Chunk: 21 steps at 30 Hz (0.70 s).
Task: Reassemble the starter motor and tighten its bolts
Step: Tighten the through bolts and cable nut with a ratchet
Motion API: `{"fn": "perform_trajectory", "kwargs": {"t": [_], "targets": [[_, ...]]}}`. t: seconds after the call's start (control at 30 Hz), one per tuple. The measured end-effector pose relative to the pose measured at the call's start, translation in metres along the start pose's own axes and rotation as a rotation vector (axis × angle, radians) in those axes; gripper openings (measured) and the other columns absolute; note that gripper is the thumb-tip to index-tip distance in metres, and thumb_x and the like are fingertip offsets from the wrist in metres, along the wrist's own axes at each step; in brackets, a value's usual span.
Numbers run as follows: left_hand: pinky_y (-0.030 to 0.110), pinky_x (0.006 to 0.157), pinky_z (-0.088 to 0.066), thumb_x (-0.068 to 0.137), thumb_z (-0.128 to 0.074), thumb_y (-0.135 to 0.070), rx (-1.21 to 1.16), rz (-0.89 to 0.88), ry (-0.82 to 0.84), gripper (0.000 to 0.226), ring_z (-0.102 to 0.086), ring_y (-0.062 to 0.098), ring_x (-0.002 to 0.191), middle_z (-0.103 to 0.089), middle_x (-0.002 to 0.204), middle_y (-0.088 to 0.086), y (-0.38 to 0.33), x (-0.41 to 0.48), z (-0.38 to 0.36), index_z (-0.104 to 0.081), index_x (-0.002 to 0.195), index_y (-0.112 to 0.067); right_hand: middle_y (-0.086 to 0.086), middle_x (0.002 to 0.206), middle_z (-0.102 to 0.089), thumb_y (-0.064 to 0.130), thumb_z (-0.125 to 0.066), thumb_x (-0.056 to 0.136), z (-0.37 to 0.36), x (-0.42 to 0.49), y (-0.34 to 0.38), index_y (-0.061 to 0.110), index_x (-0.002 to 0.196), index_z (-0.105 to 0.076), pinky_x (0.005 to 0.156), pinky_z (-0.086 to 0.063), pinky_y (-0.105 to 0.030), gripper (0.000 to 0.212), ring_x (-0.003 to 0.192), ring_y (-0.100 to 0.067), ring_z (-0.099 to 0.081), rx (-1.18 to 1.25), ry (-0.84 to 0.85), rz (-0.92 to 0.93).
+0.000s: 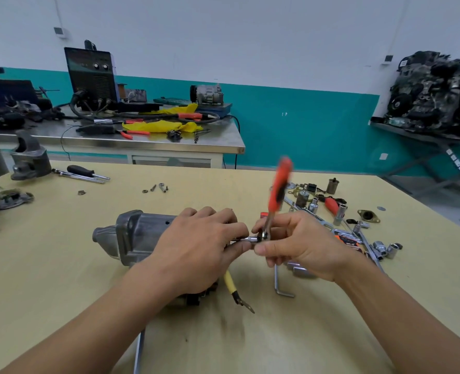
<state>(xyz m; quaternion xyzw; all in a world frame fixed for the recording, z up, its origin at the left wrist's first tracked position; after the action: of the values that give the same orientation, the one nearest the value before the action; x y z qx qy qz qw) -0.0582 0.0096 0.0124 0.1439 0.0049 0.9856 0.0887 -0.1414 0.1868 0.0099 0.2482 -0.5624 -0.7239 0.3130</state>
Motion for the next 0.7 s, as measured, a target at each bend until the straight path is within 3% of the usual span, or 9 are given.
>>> {"fn": "perform_trajectory", "kwargs": {"t": [0.07, 0.1, 0.2, 0.27, 0.37, 0.47, 0.53, 0.6, 0.7], "targets": [[0.036, 0.091, -0.039, 0.097, -0.011, -0.063, 0.013, 0.000, -0.009, 0.047, -0.050, 0.012, 0.108, -0.052, 0.119, -0.018, 0.0001, 0.0000, -0.0005, -0.051, 0.113, -0.043, -0.007, 0.076, -0.073, -0.012, -0.079, 0.074, -0.0001, -0.0006, 0.0008, 0.014, 0.092, -0.080, 0.067, -0.057, -0.034, 0.032, 0.067, -0.020, -0.068, -0.080, -0.010, 0.055], [0.036, 0.091, -0.039, 0.097, -0.011, -0.063, 0.018, 0.001, -0.009, 0.047, -0.050, 0.012, 0.108, -0.052, 0.119, -0.018, 0.0003, 0.0000, -0.0009, -0.050, 0.113, -0.043, -0.006, 0.078, -0.074, -0.016, -0.077, 0.074, -0.0004, -0.0005, 0.0002, 0.015, 0.091, -0.081, 0.068, -0.058, -0.035, 0.035, 0.068, -0.020, -0.069, -0.094, -0.012, 0.063], [0.034, 0.088, -0.039, 0.095, -0.015, -0.067, 0.022, 0.003, -0.011, 0.044, -0.050, 0.011, 0.106, -0.052, 0.116, -0.019, 0.0011, 0.0002, -0.0012, -0.049, 0.111, -0.042, -0.004, 0.083, -0.077, 0.017, -0.082, 0.078, -0.0022, -0.0025, 0.0036, 0.019, 0.096, -0.078, 0.059, -0.056, -0.027, 0.019, 0.062, -0.021, -0.070, -0.064, 0.020, 0.056], [0.033, 0.087, -0.038, 0.095, -0.019, -0.068, 0.017, 0.003, -0.014, 0.042, -0.050, 0.010, 0.105, -0.052, 0.117, -0.019, 0.0016, 0.0005, -0.0009, -0.047, 0.112, -0.043, -0.009, 0.090, -0.078, 0.042, -0.075, 0.076, -0.0032, -0.0011, 0.0025, 0.017, 0.100, -0.074, 0.054, -0.053, -0.023, 0.034, 0.058, -0.021, -0.069, -0.032, 0.025, -0.024], [0.033, 0.090, -0.038, 0.097, -0.018, -0.064, 0.030, 0.002, -0.016, 0.040, -0.050, 0.011, 0.107, -0.052, 0.120, -0.019, 0.0011, 0.0006, -0.0021, -0.047, 0.115, -0.043, -0.015, 0.089, -0.077, 0.053, -0.070, 0.077, -0.0059, 0.0013, -0.0017, 0.015, 0.094, -0.073, 0.050, -0.049, -0.023, 0.042, 0.052, -0.020, -0.066, 0.027, 0.052, -0.120], [0.035, 0.091, -0.039, 0.096, -0.013, -0.064, 0.025, 0.005, -0.010, 0.045, -0.050, 0.011, 0.108, -0.052, 0.119, -0.019, 0.0000, 0.0004, -0.0013, -0.048, 0.114, -0.043, -0.010, 0.085, -0.076, 0.040, -0.081, 0.074, -0.0003, 0.0009, -0.0026, 0.020, 0.095, -0.077, 0.053, -0.050, -0.024, 0.029, 0.054, -0.018, -0.064, -0.024, 0.019, -0.052], [0.036, 0.091, -0.040, 0.095, -0.011, -0.064, 0.023, 0.005, -0.013, 0.047, -0.051, 0.011, 0.108, -0.052, 0.118, -0.018, -0.0004, 0.0004, -0.0005, -0.049, 0.111, -0.042, -0.005, 0.081, -0.076, 0.015, -0.085, 0.076, 0.0022, 0.0005, -0.0011, 0.020, 0.095, -0.079, 0.055, -0.051, -0.022, 0.022, 0.060, -0.017, -0.068, -0.086, 0.023, 0.046], [0.036, 0.091, -0.039, 0.095, -0.009, -0.064, 0.030, 0.011, -0.014, 0.049, -0.051, 0.012, 0.108, -0.053, 0.118, -0.018, -0.0006, 0.0004, -0.0008, -0.049, 0.110, -0.041, -0.002, 0.080, -0.075, -0.006, -0.081, 0.075, 0.0008, 0.0002, -0.0006, 0.019, 0.095, -0.081, 0.061, -0.054, -0.020, 0.033, 0.068, -0.015, -0.071, -0.116, 0.028, 0.100], [0.035, 0.090, -0.039, 0.095, -0.010, -0.065, 0.040, 0.015, -0.013, 0.048, -0.051, 0.012, 0.107, -0.053, 0.118, -0.018, -0.0005, 0.0006, -0.0015, -0.049, 0.111, -0.041, -0.002, 0.083, -0.076, 0.005, -0.081, 0.080, 0.0012, -0.0005, -0.0003, 0.024, 0.100, -0.078, 0.060, -0.055, -0.020, 0.028, 0.068, -0.018, -0.072, -0.147, 0.008, 0.119]]}}
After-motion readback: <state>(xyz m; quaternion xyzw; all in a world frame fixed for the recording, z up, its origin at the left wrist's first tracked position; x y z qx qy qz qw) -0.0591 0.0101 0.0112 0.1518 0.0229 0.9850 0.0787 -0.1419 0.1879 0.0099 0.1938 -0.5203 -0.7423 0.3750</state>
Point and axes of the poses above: each hand's wrist, its own x-axis towards the middle knuckle, its own z-axis out of the back of the hand, y = z × x, the point moved 2 cm from there along x, towards the middle knuckle
